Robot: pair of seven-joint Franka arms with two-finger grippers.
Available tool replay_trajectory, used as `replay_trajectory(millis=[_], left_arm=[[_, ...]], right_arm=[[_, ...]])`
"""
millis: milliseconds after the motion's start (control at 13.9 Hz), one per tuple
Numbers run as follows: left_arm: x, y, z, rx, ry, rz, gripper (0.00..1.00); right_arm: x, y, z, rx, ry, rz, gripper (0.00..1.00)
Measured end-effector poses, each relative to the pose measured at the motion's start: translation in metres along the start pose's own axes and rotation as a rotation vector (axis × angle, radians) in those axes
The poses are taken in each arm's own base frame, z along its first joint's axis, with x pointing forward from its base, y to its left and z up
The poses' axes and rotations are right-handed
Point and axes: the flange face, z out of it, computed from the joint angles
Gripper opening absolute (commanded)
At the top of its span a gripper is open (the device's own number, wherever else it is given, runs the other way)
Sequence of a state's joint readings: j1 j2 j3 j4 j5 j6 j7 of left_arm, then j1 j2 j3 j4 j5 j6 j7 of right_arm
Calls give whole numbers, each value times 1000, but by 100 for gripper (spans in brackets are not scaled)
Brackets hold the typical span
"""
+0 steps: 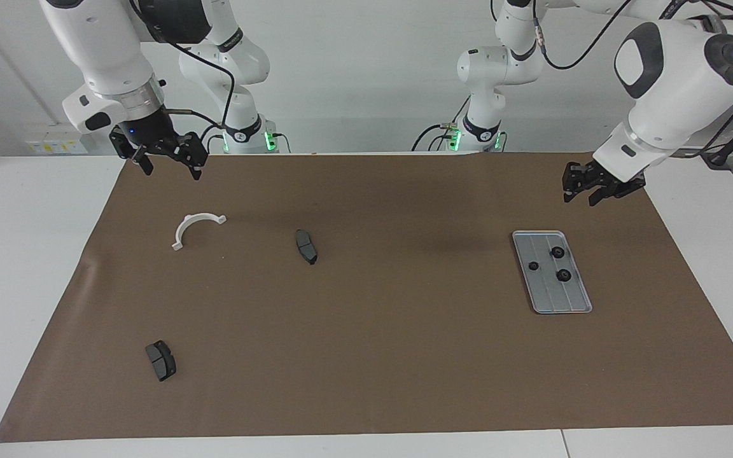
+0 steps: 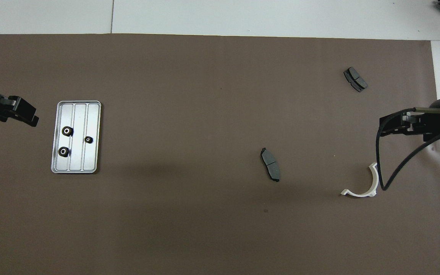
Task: Pick bearing gear from pile to tray
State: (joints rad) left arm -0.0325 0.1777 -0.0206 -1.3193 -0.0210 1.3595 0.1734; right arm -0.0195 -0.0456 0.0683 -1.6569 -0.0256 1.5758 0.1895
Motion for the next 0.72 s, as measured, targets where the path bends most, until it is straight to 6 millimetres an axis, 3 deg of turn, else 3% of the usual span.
replay_trajectory(millis=[216,360,720], left_arm=[[-13,0,-20,7,38,-7,100],[-17,-2,-19,8,42,-16,100],[-3,-4,-11,21,132,-56,100]], right_arm=[[0,0,0,0,0,0,100],[0,0,0,0,0,0,100],[0,0,0,0,0,0,100]])
